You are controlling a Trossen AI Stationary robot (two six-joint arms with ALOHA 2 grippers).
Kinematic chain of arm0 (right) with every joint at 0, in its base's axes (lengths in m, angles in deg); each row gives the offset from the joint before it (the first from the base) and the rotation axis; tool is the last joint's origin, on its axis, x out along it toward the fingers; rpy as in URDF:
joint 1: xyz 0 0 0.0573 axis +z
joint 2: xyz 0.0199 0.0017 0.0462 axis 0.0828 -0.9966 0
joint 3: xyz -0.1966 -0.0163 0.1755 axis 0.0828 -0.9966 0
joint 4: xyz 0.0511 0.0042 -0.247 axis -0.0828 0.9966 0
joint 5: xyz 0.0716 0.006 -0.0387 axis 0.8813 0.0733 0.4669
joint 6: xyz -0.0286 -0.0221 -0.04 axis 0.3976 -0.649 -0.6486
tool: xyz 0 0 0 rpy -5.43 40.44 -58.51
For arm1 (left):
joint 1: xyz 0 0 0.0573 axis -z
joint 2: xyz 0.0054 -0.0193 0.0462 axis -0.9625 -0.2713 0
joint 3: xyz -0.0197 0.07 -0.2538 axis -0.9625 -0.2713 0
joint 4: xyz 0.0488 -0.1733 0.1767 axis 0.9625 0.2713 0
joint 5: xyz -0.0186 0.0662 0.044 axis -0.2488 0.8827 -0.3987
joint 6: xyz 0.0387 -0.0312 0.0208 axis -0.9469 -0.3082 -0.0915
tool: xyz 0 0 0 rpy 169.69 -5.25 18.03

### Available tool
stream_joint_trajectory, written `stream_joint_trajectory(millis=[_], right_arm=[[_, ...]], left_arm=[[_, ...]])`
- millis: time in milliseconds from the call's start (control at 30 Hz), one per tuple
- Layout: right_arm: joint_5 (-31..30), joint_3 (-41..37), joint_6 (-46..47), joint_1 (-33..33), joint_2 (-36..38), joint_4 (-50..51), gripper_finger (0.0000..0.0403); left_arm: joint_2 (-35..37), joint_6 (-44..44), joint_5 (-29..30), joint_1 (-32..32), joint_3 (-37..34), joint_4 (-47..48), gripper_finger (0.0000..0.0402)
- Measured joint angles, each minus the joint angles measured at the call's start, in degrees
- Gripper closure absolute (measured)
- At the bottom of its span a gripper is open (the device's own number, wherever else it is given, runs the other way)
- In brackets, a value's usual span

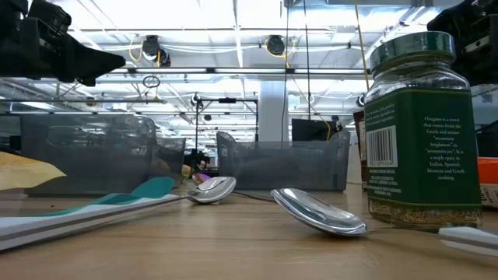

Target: Pick & Place Food Item

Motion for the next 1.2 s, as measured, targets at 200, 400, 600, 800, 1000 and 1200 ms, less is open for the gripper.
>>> stream_joint_trajectory(millis=[200, 400, 600, 800, 1000, 1200], right_arm=[[0.0, 0.0, 2.7, 0.0, 0.0, -3.9, 0.0403], [-0.2, 1.7, 5.9, 0.0, -0.7, -8.7, 0.0403], [-0.2, 7.5, 4.6, 0.0, -4.5, -7.5, 0.0403], [-5.0, 15.9, 1.5, 0.0, -12.5, -6.5, 0.0403], [-12.2, 22.8, 1.9, 0.0, -22.7, -7.0, 0.0403], [-12.5, 26.3, 1.8, -0.2, -32.1, -14.8, 0.0403]], left_arm=[[0.0, 0.0, 0.0, 0.0, 0.0, 0.0, 0.0353], [0.0, 0.0, 0.0, 0.0, 0.0, 0.0, 0.0353], [0.0, 0.0, 0.0, 0.0, 0.0, 0.0, 0.0353], [0.0, 0.0, 0.0, 0.0, 0.0, 0.0, 0.0353], [0.0, 0.0, 0.0, 0.0, 0.0, 0.0, 0.0353], [0.0, -0.6, 0.0, 0.0, 0.0, -0.5, 0.0353]])
